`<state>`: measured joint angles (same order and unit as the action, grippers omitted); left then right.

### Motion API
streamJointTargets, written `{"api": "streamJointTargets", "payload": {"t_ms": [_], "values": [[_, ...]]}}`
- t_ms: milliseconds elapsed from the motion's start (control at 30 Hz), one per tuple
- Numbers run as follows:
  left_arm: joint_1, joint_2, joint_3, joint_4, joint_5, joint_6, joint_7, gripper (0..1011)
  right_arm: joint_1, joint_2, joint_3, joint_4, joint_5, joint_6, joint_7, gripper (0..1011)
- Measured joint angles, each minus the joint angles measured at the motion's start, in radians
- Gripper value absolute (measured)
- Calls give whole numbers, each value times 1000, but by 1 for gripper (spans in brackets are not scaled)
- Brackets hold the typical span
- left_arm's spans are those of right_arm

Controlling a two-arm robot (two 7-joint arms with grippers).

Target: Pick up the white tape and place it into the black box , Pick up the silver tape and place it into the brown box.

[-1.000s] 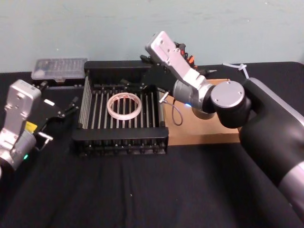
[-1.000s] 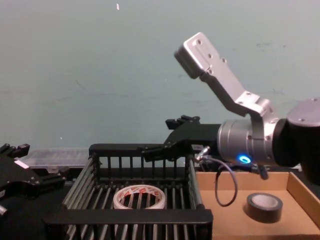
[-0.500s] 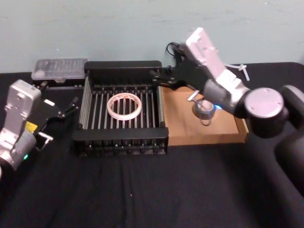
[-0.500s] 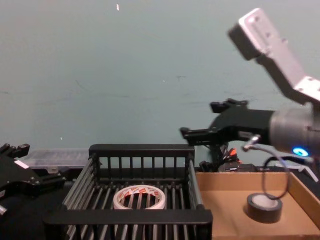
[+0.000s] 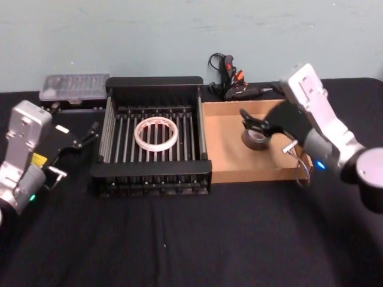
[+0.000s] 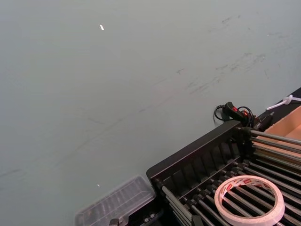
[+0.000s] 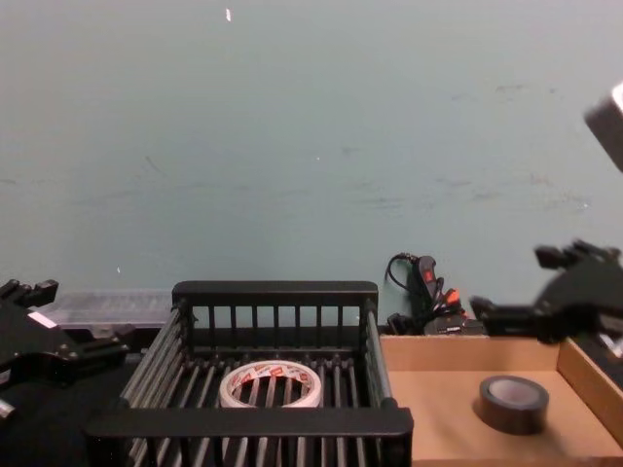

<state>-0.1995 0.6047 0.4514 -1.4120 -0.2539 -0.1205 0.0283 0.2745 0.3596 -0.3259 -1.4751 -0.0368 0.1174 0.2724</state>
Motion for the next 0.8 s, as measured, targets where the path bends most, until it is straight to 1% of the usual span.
{"api": "streamJointTargets", "payload": {"t_ms": [100, 133, 233, 600, 800], "values": [[0, 0, 0, 0, 0, 0, 0, 1001, -38, 3, 21, -6, -4, 10, -7, 1002], [0, 0, 0, 0, 0, 0, 0, 1002, -38, 3, 21, -6, -4, 10, -7, 1002], [0, 0, 0, 0, 0, 0, 0, 1001, -62, 0, 38, -5, -6, 14, -10, 1002], [0, 0, 0, 0, 0, 0, 0, 1001, -82, -17, 61, 15, -19, 19, -5, 1002], [0, 0, 0, 0, 0, 0, 0, 1001, -83, -17, 61, 16, -19, 19, -4, 1002]]}}
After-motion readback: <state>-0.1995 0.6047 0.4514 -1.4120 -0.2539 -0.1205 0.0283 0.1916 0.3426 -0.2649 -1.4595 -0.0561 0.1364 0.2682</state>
